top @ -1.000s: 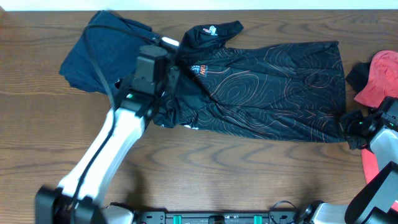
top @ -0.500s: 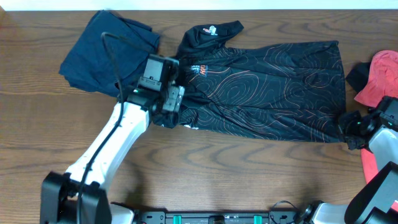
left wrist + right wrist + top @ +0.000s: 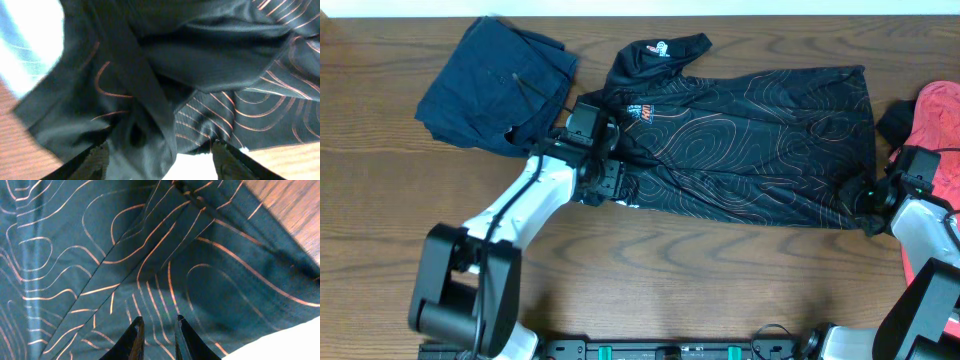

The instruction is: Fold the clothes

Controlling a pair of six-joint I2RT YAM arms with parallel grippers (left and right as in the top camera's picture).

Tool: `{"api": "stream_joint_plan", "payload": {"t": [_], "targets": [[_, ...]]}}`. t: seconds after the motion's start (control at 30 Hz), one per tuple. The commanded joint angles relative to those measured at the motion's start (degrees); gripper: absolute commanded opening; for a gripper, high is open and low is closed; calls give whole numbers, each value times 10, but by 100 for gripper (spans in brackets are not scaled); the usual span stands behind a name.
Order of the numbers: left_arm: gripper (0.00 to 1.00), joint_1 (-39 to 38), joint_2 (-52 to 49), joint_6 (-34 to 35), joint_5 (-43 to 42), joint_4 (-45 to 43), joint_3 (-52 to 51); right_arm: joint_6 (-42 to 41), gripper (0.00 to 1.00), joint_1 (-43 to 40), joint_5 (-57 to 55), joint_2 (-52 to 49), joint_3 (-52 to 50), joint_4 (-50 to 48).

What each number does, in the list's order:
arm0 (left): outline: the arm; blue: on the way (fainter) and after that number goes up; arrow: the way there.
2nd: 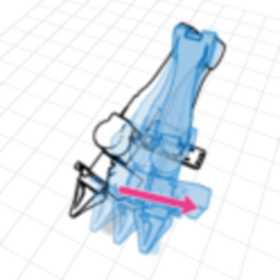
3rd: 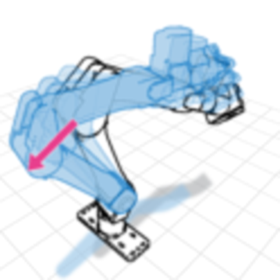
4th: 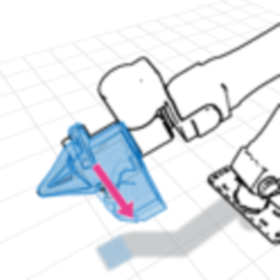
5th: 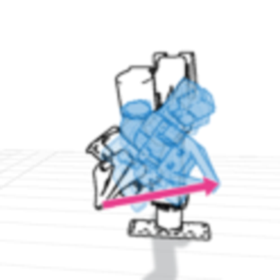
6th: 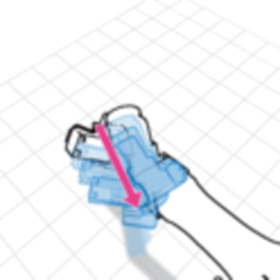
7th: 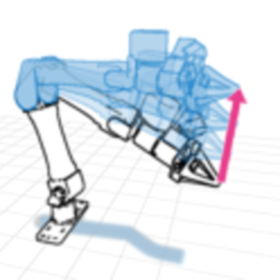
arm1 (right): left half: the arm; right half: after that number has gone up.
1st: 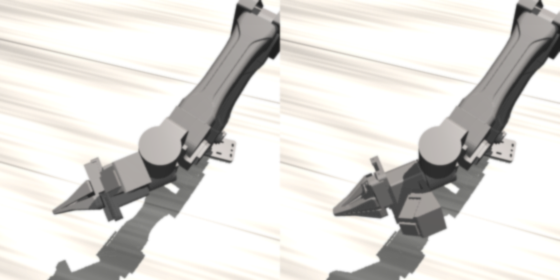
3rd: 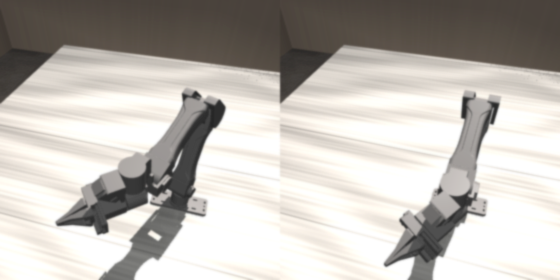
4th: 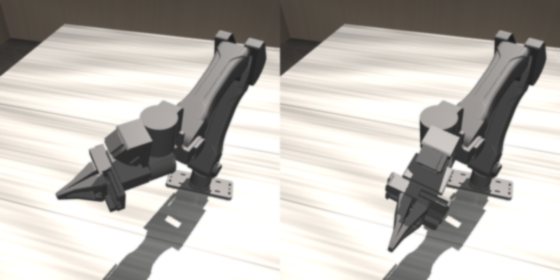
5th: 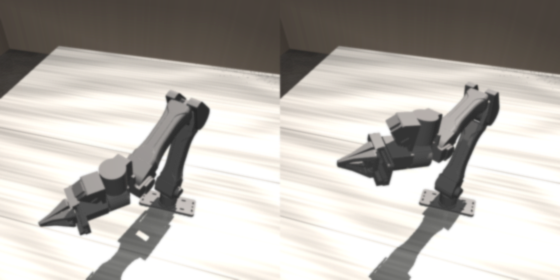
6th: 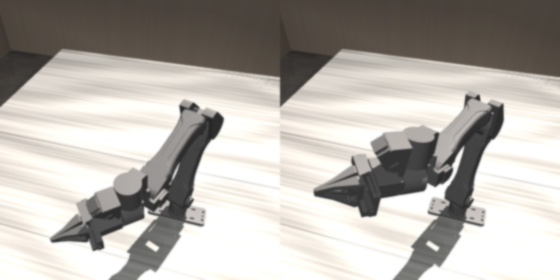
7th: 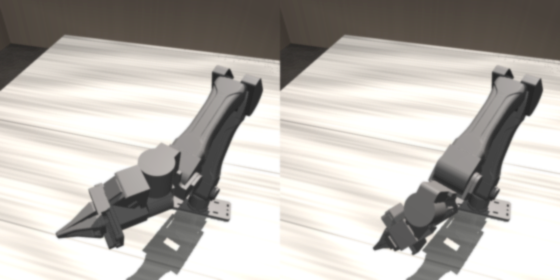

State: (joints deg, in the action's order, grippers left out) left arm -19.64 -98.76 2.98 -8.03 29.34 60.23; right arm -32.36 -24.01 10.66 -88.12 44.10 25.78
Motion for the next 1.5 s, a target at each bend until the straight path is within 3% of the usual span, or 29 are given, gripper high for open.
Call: {"api": "stream_joint_plan", "payload": {"t": [0.0, 0.17, 0.23, 0.33, 0.5, 0.87, 0.97, 1.07, 1.13, 1.27, 1.47], "targets": [[58, -2, -38, 4, -3, -4, -7, 11, 20, 4, -19, -3, -4, -7], [23, -2, -63, 7, 2, -5, -7, 12, 17, 4, -34, -3, -5, -9], [15, -2, -55, 15, 29, 6, -3, 12, 12, 4, -34, -3, -12, -12], [12, -2, -37, 18, 87, 46, 12, 11, 4, 4, -43, -4, -30, -24], [12, 0, 12, 16, 168, 77, 24, 11, 1, 4, -49, -4, -72, -68], [13, 23, 47, -1, 257, 97, 24, -14, 1, 4, -74, -4, -131, -118], [17, 30, 47, -1, 209, 106, 24, -14, 1, 4, -74, -4, -132, -119], [43, 30, 47, 2, 89, 136, 19, -14, 7, 4, -72, -4, -132, -114], [51, 29, 47, 33, 59, 137, 3, -12, 14, 4, -70, -4, -132, -108], [53, 29, 43, 53, 54, 115, -32, 3, 22, 4, -46, -4, -132, -106], [53, 29, 43, 53, 36, 50, -83, 15, 24, 5, -38, -4, -132, -108]]}}
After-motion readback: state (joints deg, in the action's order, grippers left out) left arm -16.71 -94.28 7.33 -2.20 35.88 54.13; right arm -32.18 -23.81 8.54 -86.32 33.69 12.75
